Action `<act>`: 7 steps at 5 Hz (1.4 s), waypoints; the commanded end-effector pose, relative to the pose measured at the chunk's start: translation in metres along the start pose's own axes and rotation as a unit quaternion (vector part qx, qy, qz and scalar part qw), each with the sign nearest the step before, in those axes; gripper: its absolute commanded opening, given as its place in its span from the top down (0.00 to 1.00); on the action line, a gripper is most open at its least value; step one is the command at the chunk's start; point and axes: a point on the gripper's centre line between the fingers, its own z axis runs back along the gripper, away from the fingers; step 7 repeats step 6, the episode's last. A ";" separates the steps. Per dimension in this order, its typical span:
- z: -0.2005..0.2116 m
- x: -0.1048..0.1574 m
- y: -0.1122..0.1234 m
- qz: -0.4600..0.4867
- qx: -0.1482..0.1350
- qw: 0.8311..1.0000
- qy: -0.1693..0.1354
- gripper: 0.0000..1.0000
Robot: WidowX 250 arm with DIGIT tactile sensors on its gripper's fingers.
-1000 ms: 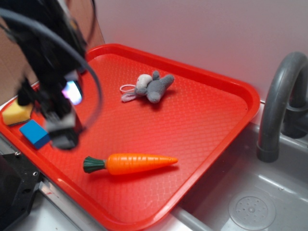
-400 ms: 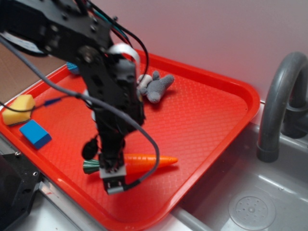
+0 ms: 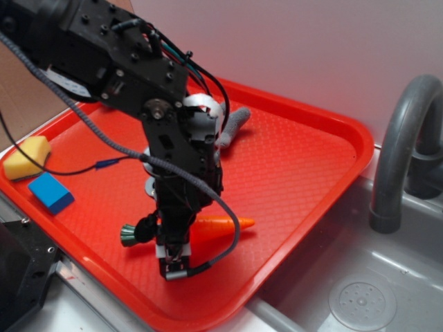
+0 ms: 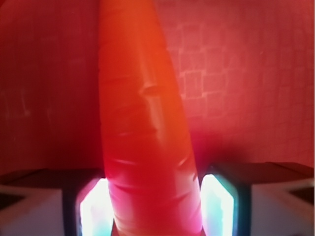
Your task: Grab the carrot.
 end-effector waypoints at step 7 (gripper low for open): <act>0.169 -0.100 0.115 0.379 -0.107 0.918 -0.051 1.00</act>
